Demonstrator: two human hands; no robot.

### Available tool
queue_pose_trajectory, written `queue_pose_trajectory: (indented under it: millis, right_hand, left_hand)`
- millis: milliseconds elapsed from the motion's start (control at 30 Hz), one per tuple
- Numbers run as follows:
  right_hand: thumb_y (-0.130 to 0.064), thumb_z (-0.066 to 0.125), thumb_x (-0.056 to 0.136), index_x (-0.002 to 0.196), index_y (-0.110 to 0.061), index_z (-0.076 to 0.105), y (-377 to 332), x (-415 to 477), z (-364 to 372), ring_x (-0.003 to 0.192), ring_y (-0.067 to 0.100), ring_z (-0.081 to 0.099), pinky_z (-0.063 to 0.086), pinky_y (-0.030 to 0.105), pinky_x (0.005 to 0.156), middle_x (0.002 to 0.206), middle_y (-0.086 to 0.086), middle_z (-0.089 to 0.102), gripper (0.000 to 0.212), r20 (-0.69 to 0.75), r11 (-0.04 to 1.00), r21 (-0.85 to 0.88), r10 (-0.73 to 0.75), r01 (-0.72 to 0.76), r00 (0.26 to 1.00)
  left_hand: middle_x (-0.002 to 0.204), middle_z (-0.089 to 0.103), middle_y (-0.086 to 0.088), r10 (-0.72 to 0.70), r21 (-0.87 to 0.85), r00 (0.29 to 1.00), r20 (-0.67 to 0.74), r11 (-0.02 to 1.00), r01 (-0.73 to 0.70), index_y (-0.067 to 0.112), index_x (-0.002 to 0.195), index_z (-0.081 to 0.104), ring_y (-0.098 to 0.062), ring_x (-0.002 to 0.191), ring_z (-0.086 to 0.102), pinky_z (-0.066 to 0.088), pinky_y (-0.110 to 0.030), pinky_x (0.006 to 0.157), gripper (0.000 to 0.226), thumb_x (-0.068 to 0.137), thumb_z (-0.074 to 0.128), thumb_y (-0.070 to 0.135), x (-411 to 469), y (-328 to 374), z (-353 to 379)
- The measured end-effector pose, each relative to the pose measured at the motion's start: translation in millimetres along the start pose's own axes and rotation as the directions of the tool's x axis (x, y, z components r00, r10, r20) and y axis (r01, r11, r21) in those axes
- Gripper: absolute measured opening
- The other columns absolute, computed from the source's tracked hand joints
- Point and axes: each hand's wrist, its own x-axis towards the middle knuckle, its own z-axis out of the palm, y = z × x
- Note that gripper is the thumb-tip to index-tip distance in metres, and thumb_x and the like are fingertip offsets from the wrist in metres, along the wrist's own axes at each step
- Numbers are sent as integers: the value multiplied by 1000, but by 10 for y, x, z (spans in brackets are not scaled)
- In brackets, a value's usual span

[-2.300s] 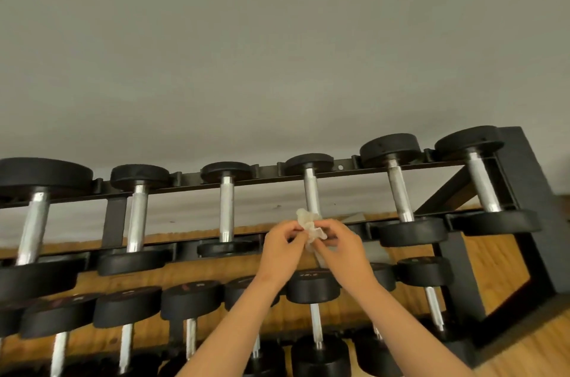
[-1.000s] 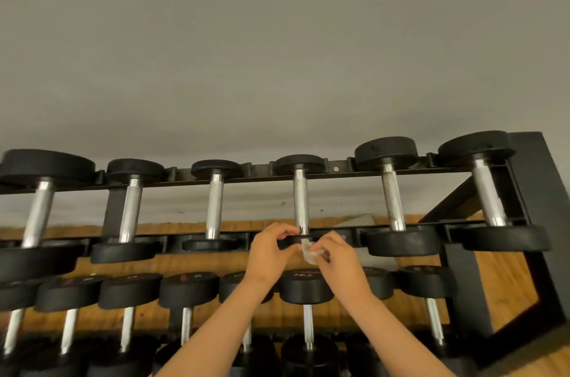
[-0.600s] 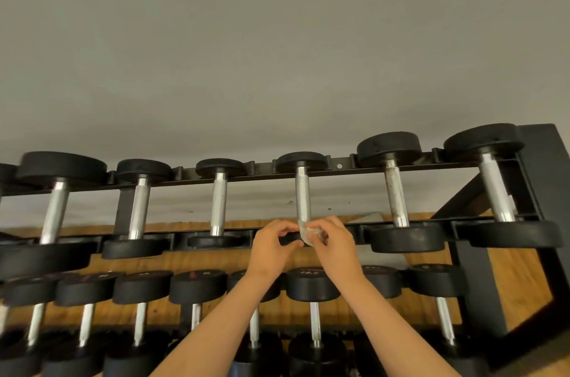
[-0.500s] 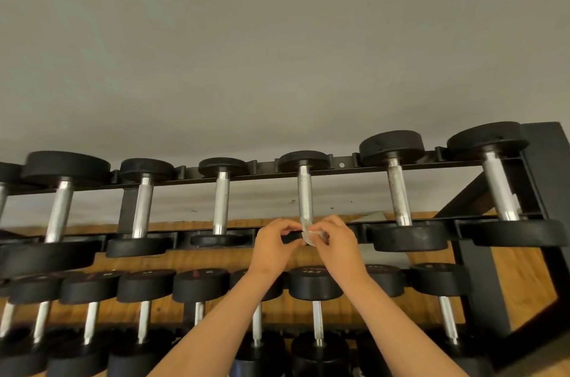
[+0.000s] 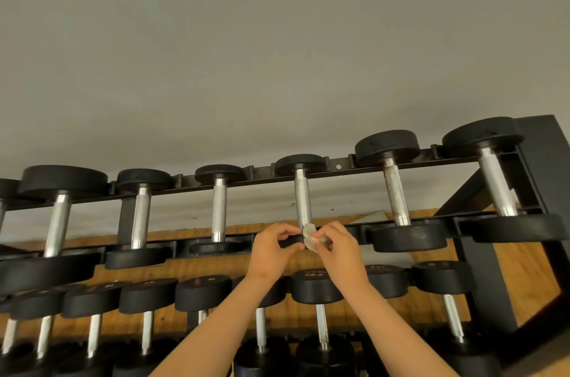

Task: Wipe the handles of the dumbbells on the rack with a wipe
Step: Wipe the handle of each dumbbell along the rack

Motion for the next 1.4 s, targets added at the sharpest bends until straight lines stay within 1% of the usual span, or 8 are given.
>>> queue_pose_trajectory:
  millis: [300,533,700,833,900,1033,1233,1400]
  right_hand:
    - [-7,69,86,88,-12,65,45,-75,53,86,-1,54,43,8,72,91,-8,53,7,-48,995,85,61,-57,997]
    - [-13,69,87,91,-13,66,42,-7,51,82,6,58,46,10,72,92,-5,57,4,-74,982,157,122,-109,990]
    - [-11,68,88,89,-13,66,66,-71,66,82,7,58,45,10,73,90,-3,57,3,-77,965,220,160,-140,984]
    - [-13,68,87,87,-14,65,51,39,24,80,5,59,46,9,72,90,-3,60,3,-91,955,250,188,-161,978]
    - [-13,68,88,87,-14,65,40,45,21,80,5,58,45,9,71,89,-4,59,3,-93,962,231,168,-143,981]
    - [-10,67,88,87,-13,65,105,-25,29,80,3,57,45,11,71,89,-5,58,5,-56,973,203,124,-111,991]
    - [-12,67,88,82,-18,63,127,117,-38,77,5,58,44,7,68,86,-2,61,9,-118,950,260,209,-173,971]
    - [-13,67,88,85,-17,63,228,0,13,82,5,60,47,13,73,90,0,63,6,-63,927,308,243,-213,968]
  left_hand:
    - [102,68,13,-31,3,999,6,1000,31,26,101,70,-2,102,61,45,-15,95,28,78,79,14,-1,30,-11]
    - [102,68,13,-36,22,999,4,999,36,26,100,70,-2,102,60,45,-16,95,27,78,79,15,-2,48,-10]
    - [98,64,19,-53,18,999,10,998,53,27,99,69,3,98,58,42,-9,90,26,79,78,14,-11,72,-25]
    - [98,65,19,-66,12,998,4,998,66,29,98,68,5,98,58,42,-9,90,27,78,79,13,-9,84,-20]
    - [98,65,20,-78,11,997,8,997,78,29,98,68,5,98,58,42,-7,89,27,78,79,14,-3,99,-28]
    - [94,63,23,-94,-14,995,21,995,94,30,96,68,15,91,55,39,-1,85,28,77,79,11,-5,118,-47]
    - [95,62,23,-111,-10,994,20,994,111,29,97,68,13,92,54,39,-2,85,28,78,79,12,-15,143,-45]
    - [96,62,23,-122,-18,992,29,992,122,30,97,67,10,94,53,40,-9,90,28,78,78,13,-13,143,-51]
